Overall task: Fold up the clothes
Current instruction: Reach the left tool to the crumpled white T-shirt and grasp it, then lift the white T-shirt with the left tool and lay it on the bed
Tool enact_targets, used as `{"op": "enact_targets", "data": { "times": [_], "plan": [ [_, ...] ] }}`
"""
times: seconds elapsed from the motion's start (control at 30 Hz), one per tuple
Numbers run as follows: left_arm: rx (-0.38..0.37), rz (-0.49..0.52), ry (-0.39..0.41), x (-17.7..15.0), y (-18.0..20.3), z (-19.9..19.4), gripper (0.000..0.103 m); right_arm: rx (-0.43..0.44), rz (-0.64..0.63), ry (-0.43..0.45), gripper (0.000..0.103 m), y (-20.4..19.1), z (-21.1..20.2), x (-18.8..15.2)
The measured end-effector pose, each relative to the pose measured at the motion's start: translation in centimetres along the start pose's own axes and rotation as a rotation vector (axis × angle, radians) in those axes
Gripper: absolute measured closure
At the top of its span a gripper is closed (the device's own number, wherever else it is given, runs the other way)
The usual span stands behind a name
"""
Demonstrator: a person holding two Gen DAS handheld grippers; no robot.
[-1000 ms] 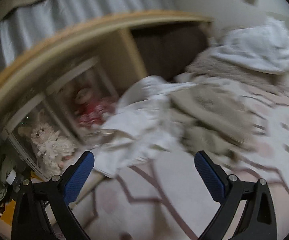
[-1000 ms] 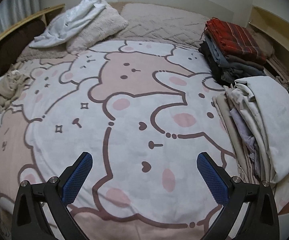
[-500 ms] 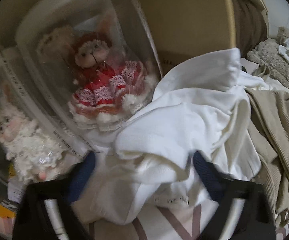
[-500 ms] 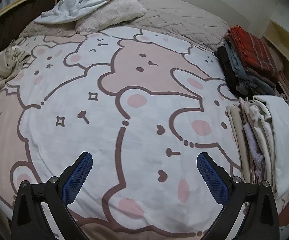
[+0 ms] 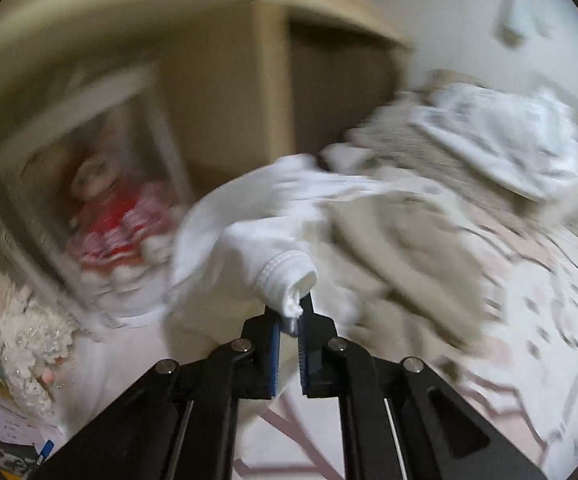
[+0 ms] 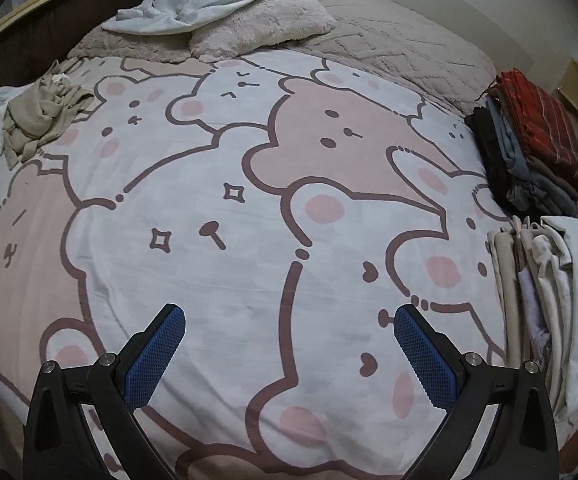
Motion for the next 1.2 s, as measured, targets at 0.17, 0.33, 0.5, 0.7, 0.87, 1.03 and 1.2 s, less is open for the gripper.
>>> {"op": "enact_targets", "data": {
  "times": [0.17,0.33,0.5,0.7,0.87,1.03,1.2],
  "plan": [
    [-0.202,0.077,0.077,0.1,8.7,-6.6,0.096,0.040,0.031,0.037,0.000,0.4,-1.7,-0.3],
    [-0.456,0.188,0.210,2.4,18.7,-15.6,0.096,0.057,0.083,0.092,0.000,2.5,-4.2,-0.8],
    [-0.754,0.262,0.388,6.0,27.9,-29.0,0.096,0.082,0.182,0.164,0.000,6.1,-6.7,-1.7],
    [-0.976,0.287,0.465,7.6,34.4,-39.0,0.096,0.110,0.296,0.277,0.000,11.3,-10.0,-2.7],
    [-1.002,0.347,0.320,1.4,39.3,-37.1,0.096,0.091,0.351,0.331,0.000,15.4,-11.7,-4.7],
    [-0.931,0.333,-0.004,-12.6,42.8,-28.1,0.096,0.032,0.373,0.267,0.000,18.2,-10.0,-8.9],
    [-0.672,0.353,-0.249,-26.9,41.6,-18.6,0.095,-0.001,0.334,0.159,0.000,17.9,-6.2,-12.9]
  ]
}}
Point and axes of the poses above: each gripper's, at about its wrist camera, not at the fingertips, and z roughly the way its jaws point, y to its right, x to its top, the point moved 9 cm from there along z, roughly the way its jaws point
